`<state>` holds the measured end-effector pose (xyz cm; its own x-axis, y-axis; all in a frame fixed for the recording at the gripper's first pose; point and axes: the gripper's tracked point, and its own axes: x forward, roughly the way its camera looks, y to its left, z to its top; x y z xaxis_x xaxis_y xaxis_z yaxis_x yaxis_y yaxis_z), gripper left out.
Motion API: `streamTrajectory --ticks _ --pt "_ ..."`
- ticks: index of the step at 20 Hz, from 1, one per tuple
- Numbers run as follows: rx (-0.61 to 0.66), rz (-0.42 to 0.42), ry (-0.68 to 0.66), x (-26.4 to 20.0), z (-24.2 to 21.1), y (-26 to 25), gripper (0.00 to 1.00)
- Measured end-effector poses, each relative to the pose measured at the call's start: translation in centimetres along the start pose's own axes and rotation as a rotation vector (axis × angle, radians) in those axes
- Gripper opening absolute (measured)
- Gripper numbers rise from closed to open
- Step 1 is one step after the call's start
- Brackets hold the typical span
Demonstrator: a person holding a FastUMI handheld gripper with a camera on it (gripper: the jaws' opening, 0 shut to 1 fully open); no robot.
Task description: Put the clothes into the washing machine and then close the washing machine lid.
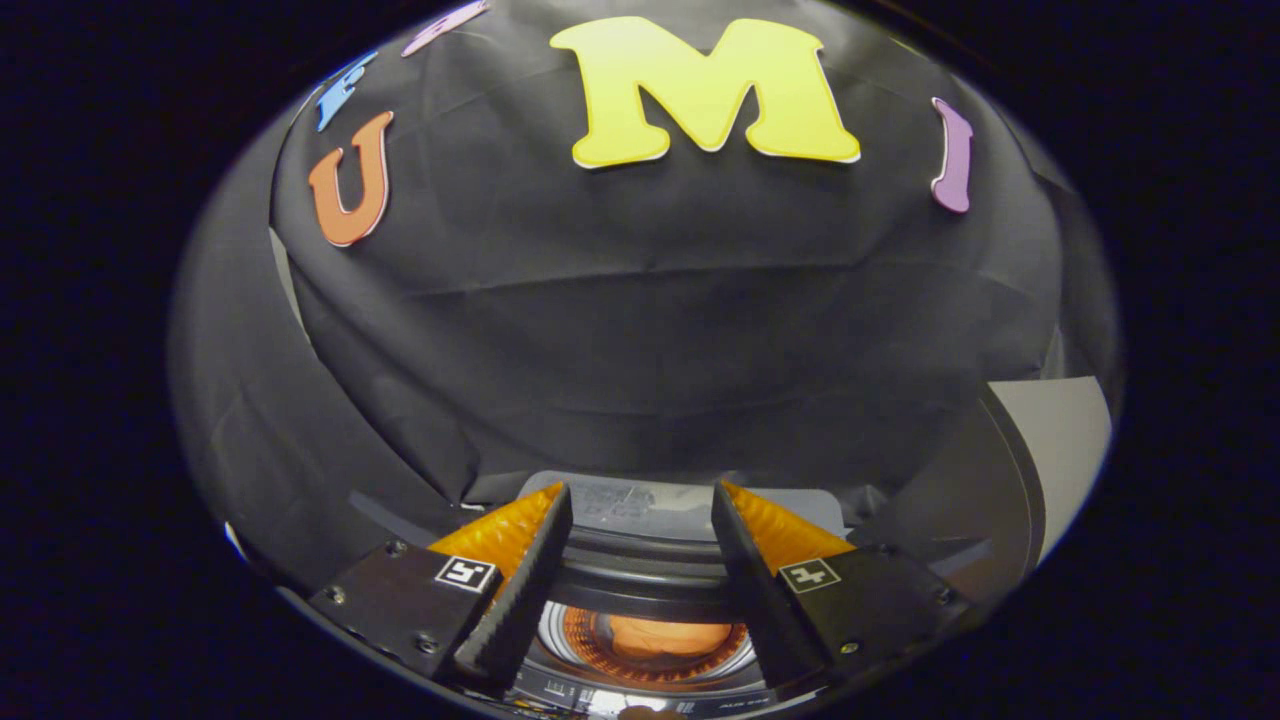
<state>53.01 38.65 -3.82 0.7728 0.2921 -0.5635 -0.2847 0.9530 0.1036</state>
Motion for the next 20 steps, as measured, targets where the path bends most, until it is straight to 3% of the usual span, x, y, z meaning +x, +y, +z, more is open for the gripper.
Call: streamTrajectory --ticks 13,20 --pt "-0.038 0.007 0.024 -1.0 -4.3 -0.3 0.88" --pt "-0.06 0.008 0.015 -2.0 -4.5 -0.2 0.88"
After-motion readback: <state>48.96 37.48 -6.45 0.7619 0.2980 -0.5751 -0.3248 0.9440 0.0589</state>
